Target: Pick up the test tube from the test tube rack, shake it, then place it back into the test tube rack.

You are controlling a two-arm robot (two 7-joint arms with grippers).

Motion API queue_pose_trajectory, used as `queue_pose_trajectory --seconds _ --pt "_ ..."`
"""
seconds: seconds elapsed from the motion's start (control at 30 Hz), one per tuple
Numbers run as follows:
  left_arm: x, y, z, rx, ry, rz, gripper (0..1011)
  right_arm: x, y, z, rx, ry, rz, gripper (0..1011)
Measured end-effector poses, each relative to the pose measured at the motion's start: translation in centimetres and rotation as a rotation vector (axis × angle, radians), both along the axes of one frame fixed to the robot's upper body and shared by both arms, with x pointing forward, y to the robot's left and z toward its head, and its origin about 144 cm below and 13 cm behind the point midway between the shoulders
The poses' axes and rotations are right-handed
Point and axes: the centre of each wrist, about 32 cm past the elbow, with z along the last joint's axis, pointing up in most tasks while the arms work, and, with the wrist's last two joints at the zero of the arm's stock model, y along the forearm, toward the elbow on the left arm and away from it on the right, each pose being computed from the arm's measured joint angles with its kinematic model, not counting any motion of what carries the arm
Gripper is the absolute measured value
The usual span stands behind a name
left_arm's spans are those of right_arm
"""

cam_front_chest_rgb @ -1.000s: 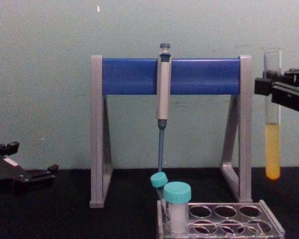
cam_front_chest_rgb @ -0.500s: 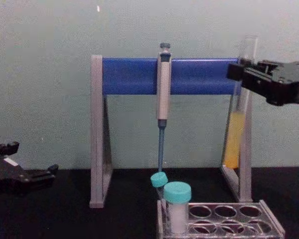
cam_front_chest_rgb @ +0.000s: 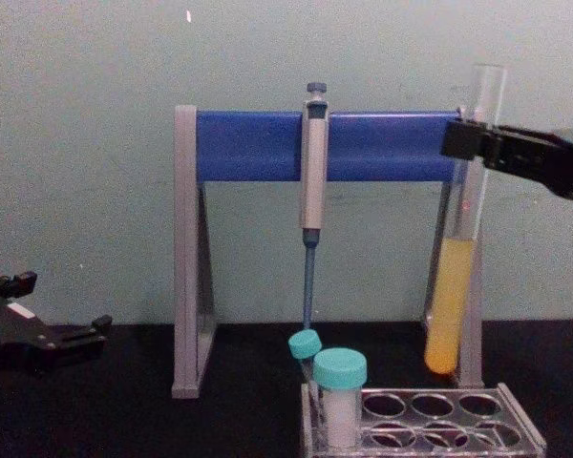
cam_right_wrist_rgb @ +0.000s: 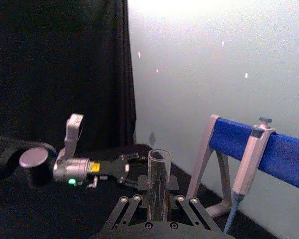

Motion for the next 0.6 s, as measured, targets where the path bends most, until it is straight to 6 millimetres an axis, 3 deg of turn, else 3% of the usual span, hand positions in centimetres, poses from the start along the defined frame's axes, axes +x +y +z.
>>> queue_pose_trajectory --seconds 0.33,0.6 --pt "0.0 0.0 0.0 0.0 0.0 0.0 1001 -1.6 -2.7 1.2 -0.175 -0.029 -0.077 240" --pt "0.0 0.0 0.0 0.0 0.0 0.0 1001 -2.2 -2.8 1.4 -0.238 -0.096 -0.214 240"
